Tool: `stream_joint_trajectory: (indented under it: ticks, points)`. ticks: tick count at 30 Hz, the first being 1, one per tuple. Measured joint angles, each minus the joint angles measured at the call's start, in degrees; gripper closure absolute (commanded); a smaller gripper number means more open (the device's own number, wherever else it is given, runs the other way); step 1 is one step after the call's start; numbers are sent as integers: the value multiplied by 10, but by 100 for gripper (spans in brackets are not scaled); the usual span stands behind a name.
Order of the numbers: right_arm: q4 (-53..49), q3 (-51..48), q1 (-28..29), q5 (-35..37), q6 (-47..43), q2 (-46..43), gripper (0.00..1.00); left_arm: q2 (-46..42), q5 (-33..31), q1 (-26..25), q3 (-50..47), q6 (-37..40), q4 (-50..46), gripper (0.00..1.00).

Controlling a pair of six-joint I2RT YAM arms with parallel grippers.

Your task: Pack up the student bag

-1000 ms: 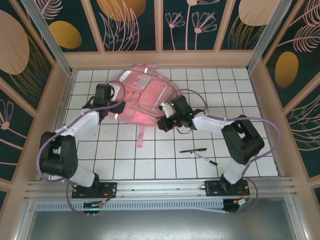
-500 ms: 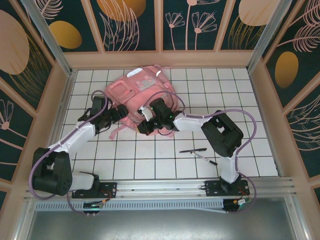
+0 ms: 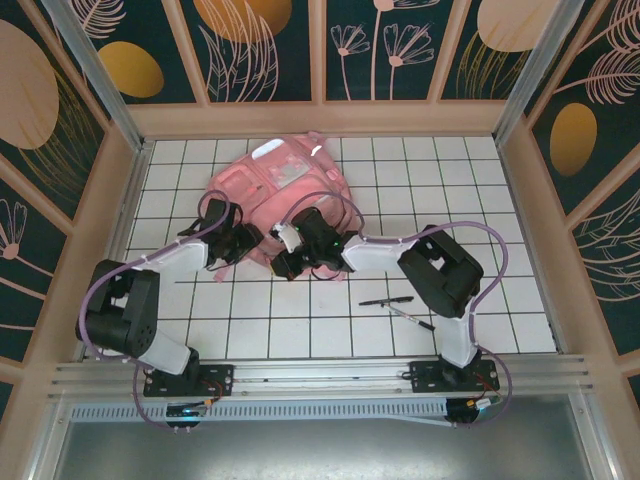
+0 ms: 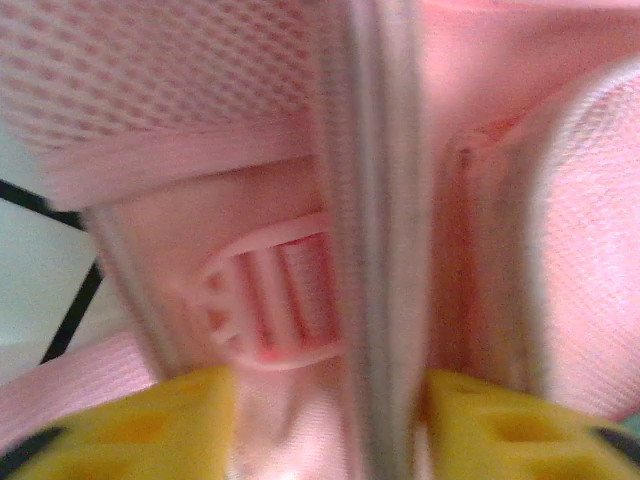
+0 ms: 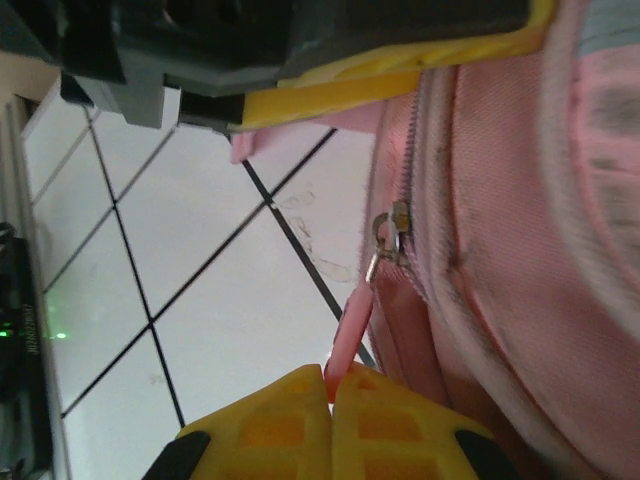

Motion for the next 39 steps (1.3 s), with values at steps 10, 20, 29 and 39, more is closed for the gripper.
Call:
stream_joint_trajectory:
  ticks: [10,20,29,39]
  points:
    - [-76,-58,12,169,21,-96,100,-1,-54,-7,33,39,-39,100]
    - [-133,-153,-59,242,14,-203,100,8,-104,-2,105,193,-116,100]
    - [-176,-159,-72,190,-31,-235,69,118,-144,17,265,352,-207,100]
    - [-159,-31,-63,129,3,-186,52,97,-16,17,288,258,-234,100]
